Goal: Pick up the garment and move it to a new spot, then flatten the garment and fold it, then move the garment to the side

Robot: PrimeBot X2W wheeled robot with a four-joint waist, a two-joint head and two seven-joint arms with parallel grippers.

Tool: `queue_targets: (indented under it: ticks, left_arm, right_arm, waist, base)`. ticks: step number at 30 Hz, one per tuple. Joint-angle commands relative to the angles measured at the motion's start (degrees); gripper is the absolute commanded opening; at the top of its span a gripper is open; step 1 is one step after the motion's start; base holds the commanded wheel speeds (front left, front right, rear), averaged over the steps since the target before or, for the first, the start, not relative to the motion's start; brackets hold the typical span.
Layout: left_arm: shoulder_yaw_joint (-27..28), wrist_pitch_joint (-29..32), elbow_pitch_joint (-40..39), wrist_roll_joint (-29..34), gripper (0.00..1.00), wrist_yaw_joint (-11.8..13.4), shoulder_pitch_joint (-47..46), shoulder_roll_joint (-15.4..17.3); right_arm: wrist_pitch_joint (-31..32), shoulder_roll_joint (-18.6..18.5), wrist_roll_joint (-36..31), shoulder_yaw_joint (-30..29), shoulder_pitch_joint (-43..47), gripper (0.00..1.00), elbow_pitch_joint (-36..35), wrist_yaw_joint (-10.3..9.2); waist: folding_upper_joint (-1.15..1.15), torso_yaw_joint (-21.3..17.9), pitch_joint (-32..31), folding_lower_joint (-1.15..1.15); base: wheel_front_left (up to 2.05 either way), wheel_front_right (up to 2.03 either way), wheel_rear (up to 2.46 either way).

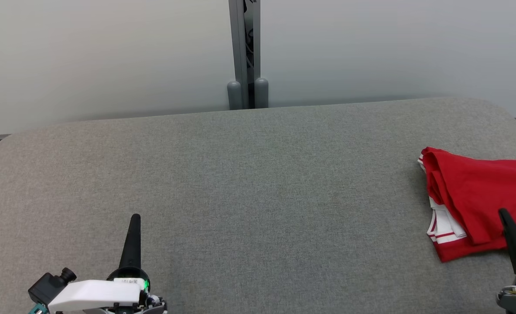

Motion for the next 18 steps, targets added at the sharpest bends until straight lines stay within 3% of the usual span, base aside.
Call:
queue_targets:
  ticks: [1,18]
  left_arm:
    - [0.5,0.2,-0.1,-1.0,0.00,-0.4,-1.4,0.0]
    - [0.7,0.3,0.7,-6.5,0.00,-2.0,-1.7,-2.0]
  right_arm:
    - [0.7,-0.5,1.4,-0.6,-0.7,0.00,0.2,0.02]
    - [3.3,-0.5,8.6,-2.5,-1.9,0.00,1.6,0.02]
  waist:
    - [0.00,0.0,0.0,0.00]
    - [0.00,-0.1,0.2,0.00]
  base:
    - [0.00,0.00,0.00]
    - [0.00,0.00,0.00]
